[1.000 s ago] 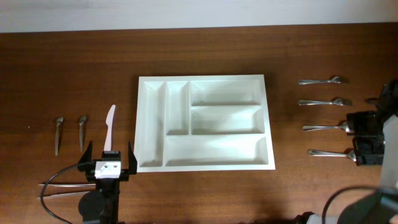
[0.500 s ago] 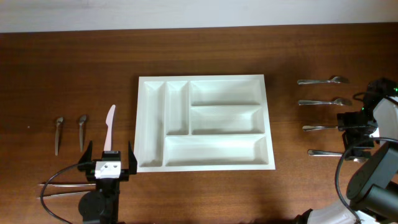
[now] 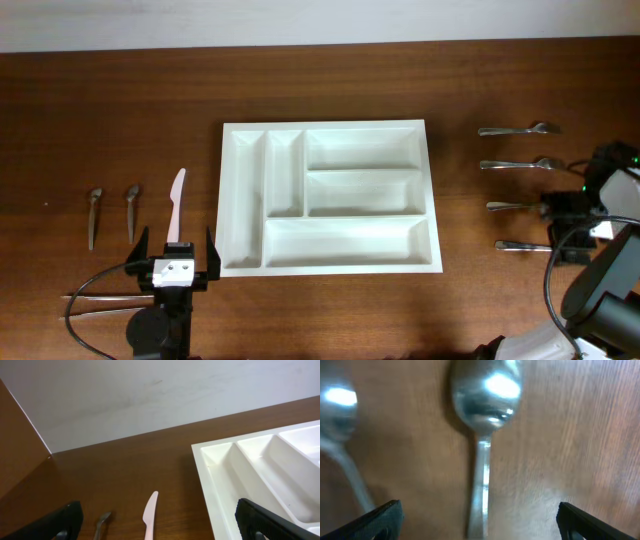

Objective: Pack container
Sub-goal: 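Move the right gripper over the bottom silver spoon on the right, then lower and close the right gripper on the spoon handle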

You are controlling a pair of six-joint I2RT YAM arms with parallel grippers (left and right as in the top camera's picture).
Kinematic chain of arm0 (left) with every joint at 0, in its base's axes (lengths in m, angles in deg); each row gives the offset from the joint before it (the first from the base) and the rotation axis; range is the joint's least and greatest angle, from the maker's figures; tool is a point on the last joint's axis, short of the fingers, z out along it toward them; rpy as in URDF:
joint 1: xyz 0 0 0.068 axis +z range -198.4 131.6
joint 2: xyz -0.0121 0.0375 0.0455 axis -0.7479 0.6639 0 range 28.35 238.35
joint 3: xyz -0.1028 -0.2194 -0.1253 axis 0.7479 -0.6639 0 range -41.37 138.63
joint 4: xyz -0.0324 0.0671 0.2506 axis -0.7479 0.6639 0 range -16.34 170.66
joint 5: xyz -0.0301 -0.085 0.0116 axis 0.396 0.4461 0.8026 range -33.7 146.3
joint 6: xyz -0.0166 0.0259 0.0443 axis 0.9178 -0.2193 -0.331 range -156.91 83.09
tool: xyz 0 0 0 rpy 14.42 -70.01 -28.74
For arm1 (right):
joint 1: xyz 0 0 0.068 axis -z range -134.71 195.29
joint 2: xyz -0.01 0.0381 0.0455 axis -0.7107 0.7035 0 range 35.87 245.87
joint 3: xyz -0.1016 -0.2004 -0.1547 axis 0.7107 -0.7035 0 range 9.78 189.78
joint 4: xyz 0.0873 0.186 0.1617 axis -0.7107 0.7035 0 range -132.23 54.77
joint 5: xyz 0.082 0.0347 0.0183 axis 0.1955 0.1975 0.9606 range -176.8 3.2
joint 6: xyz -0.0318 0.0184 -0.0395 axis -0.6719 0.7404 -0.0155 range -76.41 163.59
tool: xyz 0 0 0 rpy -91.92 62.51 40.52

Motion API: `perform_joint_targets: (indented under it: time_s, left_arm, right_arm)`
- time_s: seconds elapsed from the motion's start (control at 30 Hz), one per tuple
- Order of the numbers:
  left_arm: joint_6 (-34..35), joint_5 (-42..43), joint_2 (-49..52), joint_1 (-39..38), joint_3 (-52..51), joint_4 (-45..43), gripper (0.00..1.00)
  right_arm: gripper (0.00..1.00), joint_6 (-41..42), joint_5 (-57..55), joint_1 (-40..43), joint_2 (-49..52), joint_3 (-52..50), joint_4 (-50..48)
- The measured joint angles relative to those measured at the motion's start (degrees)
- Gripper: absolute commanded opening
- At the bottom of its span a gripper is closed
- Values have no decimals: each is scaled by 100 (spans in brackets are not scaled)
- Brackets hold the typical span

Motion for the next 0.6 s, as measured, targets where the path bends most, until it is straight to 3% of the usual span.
perform_joint_targets:
  time_s: [0.23,0.6]
  left_arm:
    - [0,0,0,0,0,0,99]
    - [0,0,0,0,0,0,99]
  right_arm:
    - [99,-76,57,9,0,-181,-131]
    - [99,-378,101,9,-55,-964,-1281]
